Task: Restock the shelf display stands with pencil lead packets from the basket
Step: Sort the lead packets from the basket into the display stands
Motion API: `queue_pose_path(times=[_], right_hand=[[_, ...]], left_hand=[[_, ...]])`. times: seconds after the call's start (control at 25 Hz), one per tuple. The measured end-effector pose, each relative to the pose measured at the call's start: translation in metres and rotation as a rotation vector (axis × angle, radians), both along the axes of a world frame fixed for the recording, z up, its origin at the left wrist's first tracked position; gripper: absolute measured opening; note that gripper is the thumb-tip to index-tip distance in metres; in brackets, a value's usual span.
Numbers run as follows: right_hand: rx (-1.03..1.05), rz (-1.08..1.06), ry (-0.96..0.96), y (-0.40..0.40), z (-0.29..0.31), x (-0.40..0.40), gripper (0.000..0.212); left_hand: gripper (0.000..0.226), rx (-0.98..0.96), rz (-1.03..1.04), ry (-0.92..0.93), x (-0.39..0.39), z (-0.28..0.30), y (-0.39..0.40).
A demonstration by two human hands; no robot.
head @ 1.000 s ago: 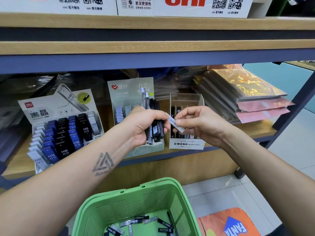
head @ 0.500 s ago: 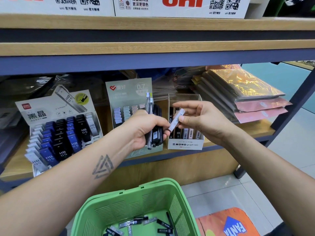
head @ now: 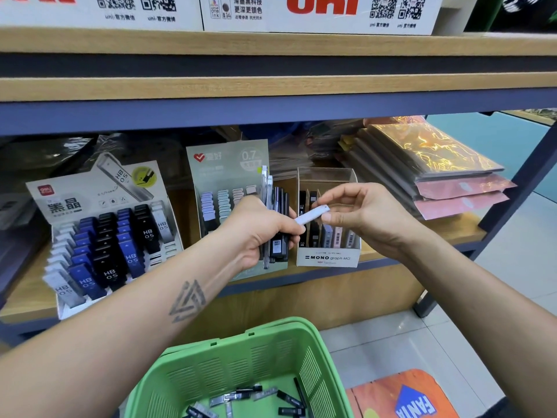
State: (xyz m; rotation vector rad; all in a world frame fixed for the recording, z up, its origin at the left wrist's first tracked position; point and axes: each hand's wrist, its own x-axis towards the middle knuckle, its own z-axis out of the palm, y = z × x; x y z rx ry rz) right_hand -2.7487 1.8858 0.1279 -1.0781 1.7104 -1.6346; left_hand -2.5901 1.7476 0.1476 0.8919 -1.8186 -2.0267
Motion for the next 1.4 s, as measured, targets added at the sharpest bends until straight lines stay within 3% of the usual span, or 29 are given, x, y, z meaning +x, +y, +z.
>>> queue_pose_path(times=[0.16,0.36,0.48,0.68,0.92,1.4], right_hand=[[-0.045,-0.052,-0.041,0.001,0.004,-0.011,0.022],[0.112,-0.325,0.32,-0.005,0.013,-0.029,0.019],[0.178,-0.38,0.465,-0.008,0.018,-0.035,0.009],[0.247,-0.489,0.528,-0.001,0.015,-0.051,0.008],[0.269,-0.405,0.449,0.01,0.017,-0.051,0.011],[0.53,-0.417,0.809,0.024,-0.016,-0.022,0.008]], left_hand=[[0.014,0.113,-0.014,0.02,-0.004,0.002,0.0],[0.012,0.212,-0.041,0.028,-0.004,0.005,-0.009],[0.013,0.209,-0.033,0.044,-0.006,0.008,-0.011],[0.017,0.199,-0.053,0.046,-0.011,0.007,-0.009],[0.02,0.198,-0.068,0.044,-0.012,0.004,-0.006],[0.019,0.151,-0.097,0.034,-0.007,0.0,0.007]])
